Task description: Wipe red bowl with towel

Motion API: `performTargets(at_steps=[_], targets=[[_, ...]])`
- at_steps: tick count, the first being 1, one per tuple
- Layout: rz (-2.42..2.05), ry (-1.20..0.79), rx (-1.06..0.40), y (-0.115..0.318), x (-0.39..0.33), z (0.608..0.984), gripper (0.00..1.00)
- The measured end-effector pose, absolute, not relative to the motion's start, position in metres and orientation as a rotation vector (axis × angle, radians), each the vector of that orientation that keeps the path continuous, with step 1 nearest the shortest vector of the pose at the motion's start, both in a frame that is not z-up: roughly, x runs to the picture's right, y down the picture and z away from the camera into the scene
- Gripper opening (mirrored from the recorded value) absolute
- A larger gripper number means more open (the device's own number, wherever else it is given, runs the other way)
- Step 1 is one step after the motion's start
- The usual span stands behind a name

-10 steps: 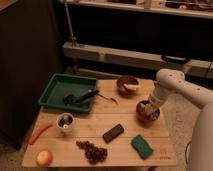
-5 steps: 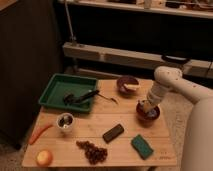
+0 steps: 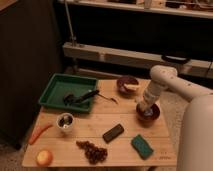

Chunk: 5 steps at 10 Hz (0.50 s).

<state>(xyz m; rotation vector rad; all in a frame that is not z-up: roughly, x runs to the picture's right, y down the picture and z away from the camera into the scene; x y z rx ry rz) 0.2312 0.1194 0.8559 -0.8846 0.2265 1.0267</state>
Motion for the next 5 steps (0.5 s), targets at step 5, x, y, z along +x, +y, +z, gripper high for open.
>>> performTargets(at_steps=[5], targets=[[0.982,0.211,-0.905,0.130,0.226,0.843,0.00]])
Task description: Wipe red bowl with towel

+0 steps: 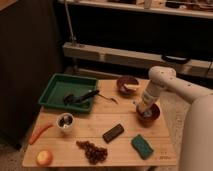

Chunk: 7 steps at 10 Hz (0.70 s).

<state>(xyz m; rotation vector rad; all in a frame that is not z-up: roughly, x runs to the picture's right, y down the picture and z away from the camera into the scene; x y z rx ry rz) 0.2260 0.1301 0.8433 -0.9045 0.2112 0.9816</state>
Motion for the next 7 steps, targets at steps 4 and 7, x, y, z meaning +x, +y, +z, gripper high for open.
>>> performTargets(at_steps=[4,7], targets=[[0.995,0.212,-0.909,0.139,0.247,0.830,0.00],[1.008,0.216,-0.904,0.139,0.256,0.826,0.00]])
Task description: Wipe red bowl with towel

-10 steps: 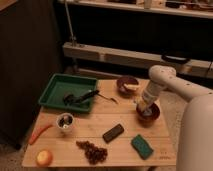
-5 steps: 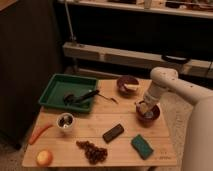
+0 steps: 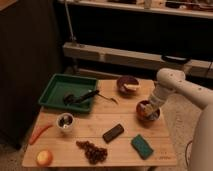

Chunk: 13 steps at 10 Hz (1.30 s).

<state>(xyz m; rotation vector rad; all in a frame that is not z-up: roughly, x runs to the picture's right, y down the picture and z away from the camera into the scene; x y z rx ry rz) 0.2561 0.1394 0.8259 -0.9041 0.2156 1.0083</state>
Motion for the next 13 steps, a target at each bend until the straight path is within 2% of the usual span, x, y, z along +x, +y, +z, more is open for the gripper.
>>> performTargets(at_steps=[6,13], targets=[[1.041,0.243,-0.872,0.124,0.271,0.835,0.00],[0.998,0.231,-0.889,0.120,0.252,0.842,0.00]])
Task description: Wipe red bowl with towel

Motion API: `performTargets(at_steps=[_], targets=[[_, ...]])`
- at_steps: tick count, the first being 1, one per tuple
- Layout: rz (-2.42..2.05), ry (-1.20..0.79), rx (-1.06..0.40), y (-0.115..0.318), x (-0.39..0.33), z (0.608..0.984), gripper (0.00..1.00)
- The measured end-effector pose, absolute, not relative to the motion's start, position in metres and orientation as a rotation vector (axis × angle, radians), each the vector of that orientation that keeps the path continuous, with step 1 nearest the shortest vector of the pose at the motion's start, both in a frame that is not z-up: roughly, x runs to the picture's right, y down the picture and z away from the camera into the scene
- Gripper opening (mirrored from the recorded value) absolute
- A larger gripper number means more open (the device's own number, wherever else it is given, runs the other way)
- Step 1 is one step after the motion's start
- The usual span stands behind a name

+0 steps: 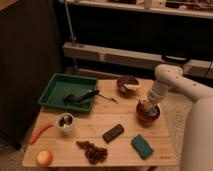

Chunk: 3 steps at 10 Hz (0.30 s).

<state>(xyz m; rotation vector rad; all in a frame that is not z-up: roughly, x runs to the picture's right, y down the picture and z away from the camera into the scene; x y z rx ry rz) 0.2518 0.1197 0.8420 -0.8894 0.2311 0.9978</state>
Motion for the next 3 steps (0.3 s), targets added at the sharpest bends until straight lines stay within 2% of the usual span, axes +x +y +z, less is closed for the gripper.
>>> performTargets(at_steps=[3], targets=[[0.953,0.205,-0.907,0.1265,0.2388,0.8366,0.00]])
